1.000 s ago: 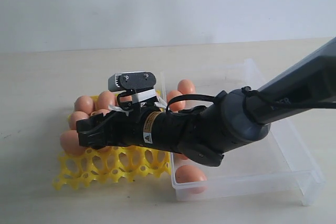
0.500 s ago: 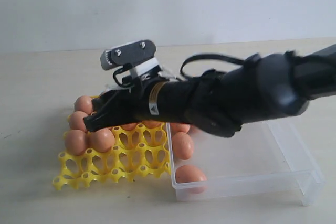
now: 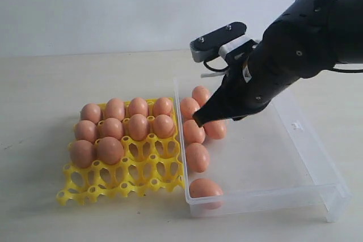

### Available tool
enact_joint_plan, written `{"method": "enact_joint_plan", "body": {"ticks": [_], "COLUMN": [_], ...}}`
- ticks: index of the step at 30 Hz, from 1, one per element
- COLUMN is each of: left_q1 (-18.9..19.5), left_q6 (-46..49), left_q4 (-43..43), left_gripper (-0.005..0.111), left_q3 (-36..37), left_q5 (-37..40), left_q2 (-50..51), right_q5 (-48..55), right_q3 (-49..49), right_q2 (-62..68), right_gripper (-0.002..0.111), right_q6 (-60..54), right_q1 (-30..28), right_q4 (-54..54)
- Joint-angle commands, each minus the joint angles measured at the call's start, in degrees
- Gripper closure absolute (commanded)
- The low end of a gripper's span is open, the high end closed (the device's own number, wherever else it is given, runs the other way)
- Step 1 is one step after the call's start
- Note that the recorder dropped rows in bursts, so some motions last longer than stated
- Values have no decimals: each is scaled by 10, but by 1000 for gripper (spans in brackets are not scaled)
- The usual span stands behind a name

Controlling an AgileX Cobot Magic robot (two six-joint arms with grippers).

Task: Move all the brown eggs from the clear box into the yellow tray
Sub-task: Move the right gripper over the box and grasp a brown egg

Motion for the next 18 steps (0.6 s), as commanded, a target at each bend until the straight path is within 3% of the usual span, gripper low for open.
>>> {"method": "enact_joint_plan", "body": {"ticks": [1,7,18], "left_q1": [-1,-1,-1], "left_q6": [0,0,0], "left_q4": [-1,-1,-1], "left_gripper": [107,107,107], "left_q3": [-2,-2,-2], "left_q5": [-4,-4,-4], "left_q2": [-3,-3,-3], "right_q5": [1,49,52], "right_q3": [-46,-122,-180], "right_q2": [55,133,199], "right_gripper": [68,57,57], "right_q6": [24,-54,-87], "right_q1": [-30,-34,-34], "right_q4": [-3,49,64]}}
